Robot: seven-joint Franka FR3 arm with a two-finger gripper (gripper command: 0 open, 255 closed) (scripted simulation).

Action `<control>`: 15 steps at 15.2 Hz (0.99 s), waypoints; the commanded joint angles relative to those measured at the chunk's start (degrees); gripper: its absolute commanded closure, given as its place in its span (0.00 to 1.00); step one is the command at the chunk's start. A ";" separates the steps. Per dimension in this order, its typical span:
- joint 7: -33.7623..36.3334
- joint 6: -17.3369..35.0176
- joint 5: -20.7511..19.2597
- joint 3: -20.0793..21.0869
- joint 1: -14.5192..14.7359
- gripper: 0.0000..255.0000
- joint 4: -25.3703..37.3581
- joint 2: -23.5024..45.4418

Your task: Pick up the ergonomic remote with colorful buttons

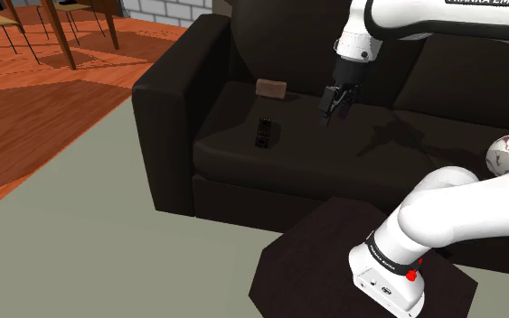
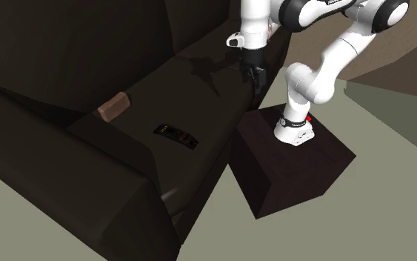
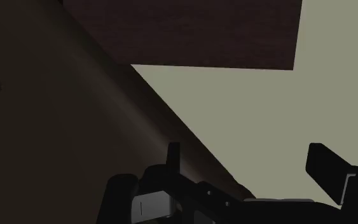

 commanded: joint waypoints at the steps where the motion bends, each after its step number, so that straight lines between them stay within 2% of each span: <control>1: 0.00 0.00 0.00 0.00 0.00 0.00 0.00 0.00; 8: 8.59 12.96 0.74 3.20 -2.23 0.00 1.96 13.69; 15: 17.44 23.23 -0.68 5.16 -4.59 0.00 7.77 28.72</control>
